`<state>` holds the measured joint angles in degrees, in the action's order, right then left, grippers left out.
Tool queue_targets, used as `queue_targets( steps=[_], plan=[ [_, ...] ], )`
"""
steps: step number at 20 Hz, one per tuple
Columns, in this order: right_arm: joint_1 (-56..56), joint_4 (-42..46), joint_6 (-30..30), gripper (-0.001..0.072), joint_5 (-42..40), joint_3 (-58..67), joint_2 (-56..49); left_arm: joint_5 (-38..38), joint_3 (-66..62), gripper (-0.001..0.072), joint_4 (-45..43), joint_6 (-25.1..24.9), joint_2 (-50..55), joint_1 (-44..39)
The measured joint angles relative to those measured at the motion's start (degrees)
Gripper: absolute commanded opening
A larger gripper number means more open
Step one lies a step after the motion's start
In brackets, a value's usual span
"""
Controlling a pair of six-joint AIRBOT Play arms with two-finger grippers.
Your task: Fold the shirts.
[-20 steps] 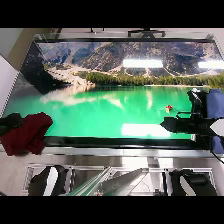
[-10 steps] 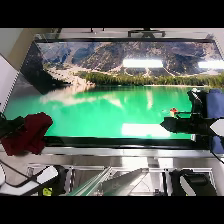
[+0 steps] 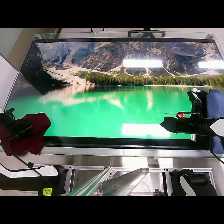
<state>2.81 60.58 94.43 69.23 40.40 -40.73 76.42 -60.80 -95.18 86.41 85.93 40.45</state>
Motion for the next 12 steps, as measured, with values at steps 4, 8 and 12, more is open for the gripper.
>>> queue_targets(
  steps=[4,8,12],
  plan=[
    [0.0,0.0,0.0,0.0016,0.0,0.0,0.0,3.91,-7.67,0.0017,0.0,-0.02,0.31,-2.99],
    [0.0,0.0,0.0,0.0016,0.0,0.0,0.0,3.65,-13.11,0.0016,12.02,-1.99,-3.32,-9.53],
    [0.0,0.0,0.0,0.0016,0.0,0.0,0.0,1.55,-16.57,0.0016,28.94,-6.45,-5.75,-21.88]
  ],
)
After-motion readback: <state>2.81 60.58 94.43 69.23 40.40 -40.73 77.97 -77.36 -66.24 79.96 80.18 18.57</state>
